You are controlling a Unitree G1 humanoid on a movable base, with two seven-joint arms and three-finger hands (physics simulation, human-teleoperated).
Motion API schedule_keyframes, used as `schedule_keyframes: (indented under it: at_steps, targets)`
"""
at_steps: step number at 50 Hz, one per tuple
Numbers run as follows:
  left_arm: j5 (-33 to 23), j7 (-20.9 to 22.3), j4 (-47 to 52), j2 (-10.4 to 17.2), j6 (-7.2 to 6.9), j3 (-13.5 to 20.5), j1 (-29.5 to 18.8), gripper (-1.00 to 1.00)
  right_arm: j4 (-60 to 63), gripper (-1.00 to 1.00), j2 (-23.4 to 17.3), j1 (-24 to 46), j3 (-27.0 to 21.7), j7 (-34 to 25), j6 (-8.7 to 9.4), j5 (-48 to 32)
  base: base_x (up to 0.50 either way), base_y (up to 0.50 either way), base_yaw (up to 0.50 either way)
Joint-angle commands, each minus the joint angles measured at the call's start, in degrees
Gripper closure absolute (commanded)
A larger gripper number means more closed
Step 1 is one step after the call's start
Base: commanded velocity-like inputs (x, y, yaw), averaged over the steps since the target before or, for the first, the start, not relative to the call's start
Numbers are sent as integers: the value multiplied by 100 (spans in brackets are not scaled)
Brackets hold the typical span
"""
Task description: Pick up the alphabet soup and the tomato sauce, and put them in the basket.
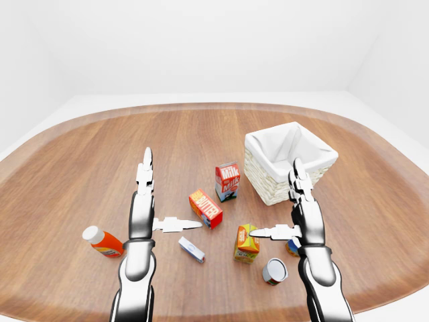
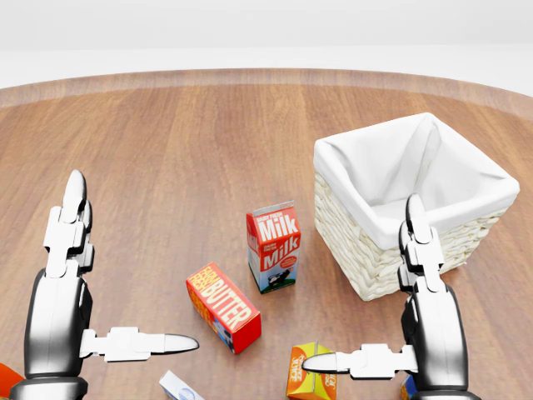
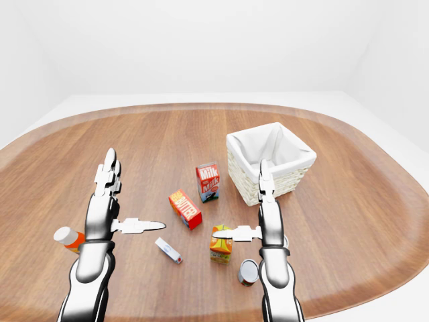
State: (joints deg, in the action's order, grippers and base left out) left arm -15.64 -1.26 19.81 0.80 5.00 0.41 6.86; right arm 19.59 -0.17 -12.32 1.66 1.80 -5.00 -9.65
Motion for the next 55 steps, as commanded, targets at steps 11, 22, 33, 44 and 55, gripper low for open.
schedule_keyframes:
  at_steps: [11,22,33,44,55]
  targets:
    - [10,-43,-111,-10,0,-32,-5,-100,-141,-100,-13,-90,16,-39,0,29,0,0,0]
    - [-3,-25,-14,-10,0,-59,23,-100,-73,-100,-27,-65,-90,-9,0,-197,0,0,0]
    - [-11,-21,-113,-3,0,-52,-11,-100,114,-100,-74,-126,-369,159,0,-1264,0,0,0]
    - [-15,-17,-119,-2,0,-60,10,-100,493,-100,-82,-265,-464,101,0,-2119,0,0,0]
    - [-6,-20,-155,-1,0,-52,-11,-100,861,-100,-58,-428,-633,5,0,-2828,0,0,0]
